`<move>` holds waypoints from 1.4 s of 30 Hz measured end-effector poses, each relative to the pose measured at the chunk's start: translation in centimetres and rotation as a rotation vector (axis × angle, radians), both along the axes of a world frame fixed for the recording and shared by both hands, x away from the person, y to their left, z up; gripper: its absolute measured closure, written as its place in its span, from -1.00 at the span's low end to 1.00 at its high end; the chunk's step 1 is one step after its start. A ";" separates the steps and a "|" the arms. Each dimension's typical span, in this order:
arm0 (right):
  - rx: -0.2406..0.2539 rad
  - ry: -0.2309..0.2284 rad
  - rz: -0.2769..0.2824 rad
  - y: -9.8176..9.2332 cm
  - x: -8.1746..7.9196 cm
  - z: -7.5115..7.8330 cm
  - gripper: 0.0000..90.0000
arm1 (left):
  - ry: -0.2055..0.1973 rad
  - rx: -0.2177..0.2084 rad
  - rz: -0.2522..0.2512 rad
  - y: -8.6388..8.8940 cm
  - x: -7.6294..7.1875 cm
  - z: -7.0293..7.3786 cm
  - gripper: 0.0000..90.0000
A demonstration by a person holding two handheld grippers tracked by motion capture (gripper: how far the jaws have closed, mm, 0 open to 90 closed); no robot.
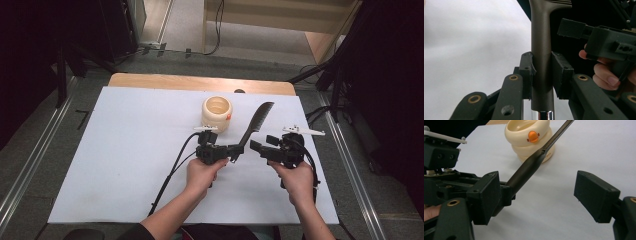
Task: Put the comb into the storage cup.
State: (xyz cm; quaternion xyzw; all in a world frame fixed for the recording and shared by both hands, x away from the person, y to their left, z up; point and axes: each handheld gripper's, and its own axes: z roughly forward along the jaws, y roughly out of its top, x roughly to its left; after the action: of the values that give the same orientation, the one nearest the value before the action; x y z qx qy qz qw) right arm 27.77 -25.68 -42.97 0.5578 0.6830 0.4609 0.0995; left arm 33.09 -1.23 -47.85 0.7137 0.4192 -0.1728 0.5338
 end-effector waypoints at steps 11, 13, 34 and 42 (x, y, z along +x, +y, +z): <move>-0.019 0.023 -0.037 0.8 1.2 0.2 -0.48 | 0.017 -0.010 0.005 -0.7 -0.1 -0.6 0.62; -0.036 0.025 -0.041 1.1 1.4 0.2 -0.48 | 0.020 -0.013 0.009 -0.8 -0.1 -0.6 0.62; -0.076 0.048 -0.057 3.0 2.8 -0.9 -0.33 | 0.033 -0.041 0.011 -1.4 -0.3 -0.8 0.62; -0.072 0.094 -0.068 3.3 3.3 -1.4 -0.12 | 0.028 -0.043 0.009 -1.6 -0.4 -0.9 0.62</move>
State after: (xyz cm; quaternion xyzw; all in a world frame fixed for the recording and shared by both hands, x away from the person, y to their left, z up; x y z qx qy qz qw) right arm 31.04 -22.40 -44.33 0.5976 0.6839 0.4057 0.1029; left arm 32.69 -2.82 -48.71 0.6979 0.4259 -0.1893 0.5438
